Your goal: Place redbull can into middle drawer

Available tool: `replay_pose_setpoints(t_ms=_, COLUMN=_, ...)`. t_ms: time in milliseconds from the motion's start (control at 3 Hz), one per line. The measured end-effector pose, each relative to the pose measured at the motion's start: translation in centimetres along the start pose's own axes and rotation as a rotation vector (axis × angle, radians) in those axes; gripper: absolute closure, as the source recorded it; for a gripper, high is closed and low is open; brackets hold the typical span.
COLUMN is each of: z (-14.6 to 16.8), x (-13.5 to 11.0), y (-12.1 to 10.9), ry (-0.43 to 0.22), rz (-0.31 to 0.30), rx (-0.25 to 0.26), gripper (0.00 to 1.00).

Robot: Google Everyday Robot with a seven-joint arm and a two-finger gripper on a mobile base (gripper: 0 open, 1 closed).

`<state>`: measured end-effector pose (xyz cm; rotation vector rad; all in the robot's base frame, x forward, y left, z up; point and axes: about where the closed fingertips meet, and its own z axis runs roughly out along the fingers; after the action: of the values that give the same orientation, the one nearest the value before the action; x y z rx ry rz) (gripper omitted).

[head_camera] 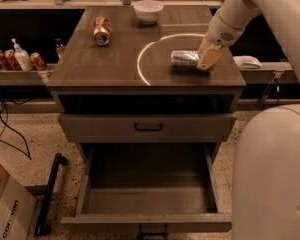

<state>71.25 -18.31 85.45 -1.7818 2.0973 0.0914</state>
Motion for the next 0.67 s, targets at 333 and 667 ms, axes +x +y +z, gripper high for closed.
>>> replay_pose_setpoints(t_ms=333, z=-3.4, x=-0.2, y=1.8, ry=-0.035, rz=-0.040, rx=0.017, gripper=1.00)
replay_pose_setpoints(t_ms=667, z=-8.4, x=-0.2, y=5.9, ry=-0.075, rz=-0.086, rx=0.047, gripper=1.00)
